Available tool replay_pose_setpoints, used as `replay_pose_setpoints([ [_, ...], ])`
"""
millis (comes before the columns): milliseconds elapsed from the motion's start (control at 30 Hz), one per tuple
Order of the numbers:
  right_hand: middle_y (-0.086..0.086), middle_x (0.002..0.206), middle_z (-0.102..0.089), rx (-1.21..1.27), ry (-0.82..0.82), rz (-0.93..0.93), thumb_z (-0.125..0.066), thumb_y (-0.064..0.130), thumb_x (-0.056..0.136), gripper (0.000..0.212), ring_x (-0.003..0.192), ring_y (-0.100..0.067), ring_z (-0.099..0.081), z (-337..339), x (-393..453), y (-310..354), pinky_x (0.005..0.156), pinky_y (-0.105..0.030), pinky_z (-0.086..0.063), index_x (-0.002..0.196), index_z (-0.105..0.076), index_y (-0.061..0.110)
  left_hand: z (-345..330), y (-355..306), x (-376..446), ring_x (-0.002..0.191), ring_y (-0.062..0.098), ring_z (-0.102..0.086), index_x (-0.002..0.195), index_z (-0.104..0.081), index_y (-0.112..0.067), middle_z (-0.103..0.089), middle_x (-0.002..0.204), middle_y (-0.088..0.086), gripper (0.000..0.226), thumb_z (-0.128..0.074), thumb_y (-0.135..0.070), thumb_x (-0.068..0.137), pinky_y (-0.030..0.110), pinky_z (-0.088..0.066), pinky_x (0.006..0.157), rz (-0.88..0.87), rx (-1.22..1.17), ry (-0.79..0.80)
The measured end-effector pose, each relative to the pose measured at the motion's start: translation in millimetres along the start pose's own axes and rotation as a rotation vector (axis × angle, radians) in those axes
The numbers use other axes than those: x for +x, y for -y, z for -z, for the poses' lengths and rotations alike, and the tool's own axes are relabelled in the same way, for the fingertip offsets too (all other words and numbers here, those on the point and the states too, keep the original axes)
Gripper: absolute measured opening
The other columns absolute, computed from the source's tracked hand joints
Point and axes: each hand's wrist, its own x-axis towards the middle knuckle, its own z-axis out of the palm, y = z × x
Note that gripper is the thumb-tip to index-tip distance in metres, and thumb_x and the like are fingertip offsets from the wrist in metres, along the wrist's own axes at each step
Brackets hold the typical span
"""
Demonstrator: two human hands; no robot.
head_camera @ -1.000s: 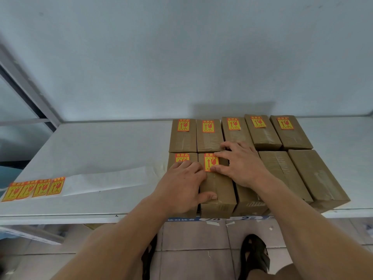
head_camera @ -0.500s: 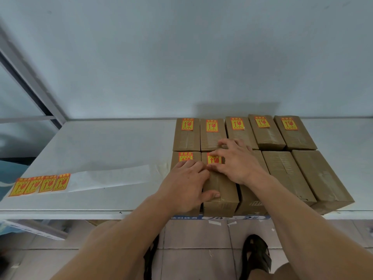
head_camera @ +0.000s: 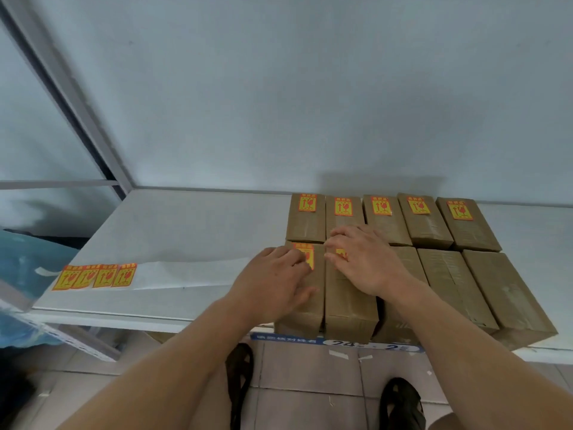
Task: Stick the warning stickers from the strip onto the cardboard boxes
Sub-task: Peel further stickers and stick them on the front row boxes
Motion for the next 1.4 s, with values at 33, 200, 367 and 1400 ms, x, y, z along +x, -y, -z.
replay_pose_setpoints([
  [33, 0.011, 0.137, -0.049, -0.027, -0.004, 0.037, -0.042, 0.045, 0.098, 0.034, 0.129, -0.013, -0.04, 2, 4, 8, 0.11, -0.037, -0.029, 0.126, -0.056, 0.033, 5, 8, -7, 0.091, 0.018, -0.06, 0.1, -0.067, -0.02, -0.065, 0.102, -0.002, 0.041, -0.039, -0.049, 0.092, 0.035, -0.05, 0.082, -0.008, 0.038, -0.014],
  [200, 0.01, 0.127, -0.057, -0.12, -0.048, 0.22, -0.038, 0.039, 0.1, 0.032, 0.118, -0.016, -0.048, 4, 41, 69, 0.099, -0.034, -0.036, 0.12, -0.062, 0.028, 29, 62, -59, 0.084, 0.022, -0.063, 0.089, -0.071, -0.018, -0.066, 0.092, -0.001, 0.042, -0.041, -0.047, 0.091, 0.037, -0.052, 0.076, 0.082, 0.156, 0.019],
  [367, 0.003, 0.129, -0.056, -0.162, -0.006, 0.384, -0.036, 0.036, 0.101, 0.035, 0.117, -0.022, -0.048, -17, 83, 151, 0.095, -0.036, -0.039, 0.123, -0.06, 0.023, 38, 121, -129, 0.078, 0.024, -0.061, 0.081, -0.067, -0.019, -0.063, 0.083, 0.0, 0.041, -0.039, -0.047, 0.09, 0.037, -0.051, 0.071, 0.235, 0.249, 0.076],
  [1400, -0.004, 0.109, -0.056, 0.062, 0.117, 0.18, -0.06, 0.037, 0.092, 0.028, 0.091, -0.021, -0.061, -189, 203, 343, 0.07, -0.027, -0.045, 0.114, -0.056, 0.021, -54, 287, -233, 0.127, 0.015, -0.038, 0.141, -0.041, -0.034, -0.043, 0.139, -0.008, 0.058, -0.045, -0.062, 0.09, 0.035, -0.037, 0.105, 0.884, -0.138, 0.198],
])
